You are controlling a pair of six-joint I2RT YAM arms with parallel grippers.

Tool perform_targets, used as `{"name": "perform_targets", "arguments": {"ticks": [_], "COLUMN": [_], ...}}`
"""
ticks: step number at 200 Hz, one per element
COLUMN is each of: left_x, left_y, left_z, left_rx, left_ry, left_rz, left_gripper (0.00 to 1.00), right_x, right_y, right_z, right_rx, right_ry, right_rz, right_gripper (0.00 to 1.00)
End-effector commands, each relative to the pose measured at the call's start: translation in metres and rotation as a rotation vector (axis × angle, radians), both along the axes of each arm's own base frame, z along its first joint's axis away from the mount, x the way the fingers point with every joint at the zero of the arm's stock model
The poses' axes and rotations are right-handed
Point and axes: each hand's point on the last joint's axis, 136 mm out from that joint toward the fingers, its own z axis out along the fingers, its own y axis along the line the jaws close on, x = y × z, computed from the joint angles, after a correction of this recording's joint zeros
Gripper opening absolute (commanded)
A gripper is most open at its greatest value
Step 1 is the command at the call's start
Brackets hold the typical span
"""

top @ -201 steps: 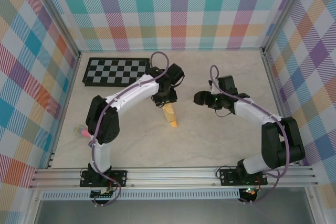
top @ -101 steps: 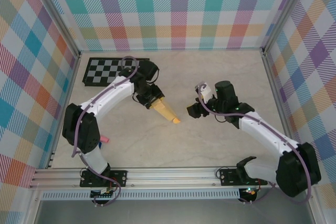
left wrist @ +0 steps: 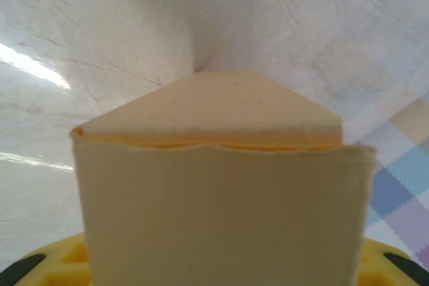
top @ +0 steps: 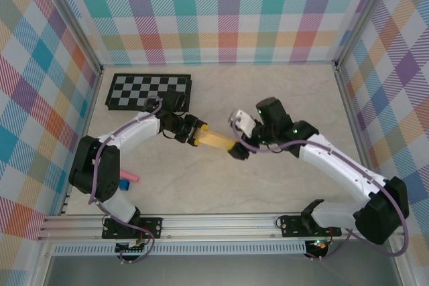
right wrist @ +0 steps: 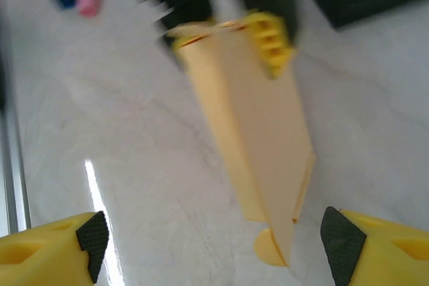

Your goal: Fold the paper box

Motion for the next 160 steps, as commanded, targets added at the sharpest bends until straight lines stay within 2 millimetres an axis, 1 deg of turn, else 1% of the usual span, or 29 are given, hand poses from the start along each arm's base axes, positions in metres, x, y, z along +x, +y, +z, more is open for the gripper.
{"name": "perform_targets", "arguments": {"ticks": [1,5,9,11,18,23,26,31,37,48,55,69,84,97,110,121,143,160], "left_x": [0.006,0.007,0.008,0.012,0.017,0.019,0.021,0.023,0.025,0.029,0.031,0.034,0.038,0.039,0.038,0.038,0.036,0.035], "left_y": [-0.01,-0.01,-0.01,-0.013,-0.016,-0.017,-0.018,-0.02,-0.022,-0.023,-0.025,-0.03,-0.037,-0.042,-0.049,-0.055,-0.063,-0.062], "left_z": [0.003,0.004,0.004,0.007,0.011,0.012,0.013,0.015,0.017,0.021,0.022,0.023,0.019,0.011,0.001,-0.004,-0.012,-0.016], "left_rx": [-0.074,-0.081,-0.086,-0.102,-0.132,-0.151,-0.162,-0.179,-0.196,-0.209,-0.213,-0.231,-0.267,-0.28,-0.288,-0.306,-0.306,-0.296], "left_ry": [-0.007,-0.013,-0.011,-0.033,-0.05,-0.053,-0.055,-0.051,-0.052,-0.058,-0.063,-0.053,-0.051,-0.037,-0.008,0.003,0.025,0.038], "left_rz": [0.075,0.083,0.09,0.094,0.111,0.127,0.136,0.157,0.179,0.205,0.214,0.242,0.289,0.31,0.301,0.288,0.255,0.256], "left_gripper": [0.41,0.41,0.4,0.4,0.4,0.4,0.4,0.41,0.41,0.42,0.42,0.42,0.42,0.42,0.42,0.42,0.42,0.41], "right_x": [0.038,0.032,0.028,0.025,0.018,0.016,0.017,0.018,0.021,0.022,0.021,0.018,0.019,0.026,0.038,0.05,0.073,0.082], "right_y": [-0.03,-0.034,-0.034,-0.033,-0.03,-0.034,-0.039,-0.049,-0.064,-0.095,-0.105,-0.099,-0.09,-0.087,-0.081,-0.079,-0.09,-0.089], "right_z": [0.029,0.026,0.025,0.023,0.022,0.021,0.02,0.019,0.018,0.012,0.009,0.006,-0.008,-0.021,-0.025,-0.028,-0.041,-0.052], "right_rx": [0.088,0.102,0.125,0.136,0.172,0.18,0.182,0.18,0.181,0.186,0.206,0.262,0.269,0.27,0.325,0.334,0.227,0.204], "right_ry": [0.282,0.359,0.407,0.426,0.447,0.441,0.431,0.422,0.423,0.483,0.542,0.672,0.754,0.797,0.843,0.826,0.667,0.63], "right_rz": [-0.589,-0.658,-0.69,-0.692,-0.672,-0.683,-0.7,-0.743,-0.809,-0.974,-1.021,-0.98,-0.948,-0.942,-0.89,-0.847,-0.802,-0.744], "right_gripper": [0.83,0.82,0.82,0.82,0.84,0.86,0.88,0.94,1.0,1.0,1.0,1.0,1.0,1.0,1.0,1.0,1.0,1.0]}}
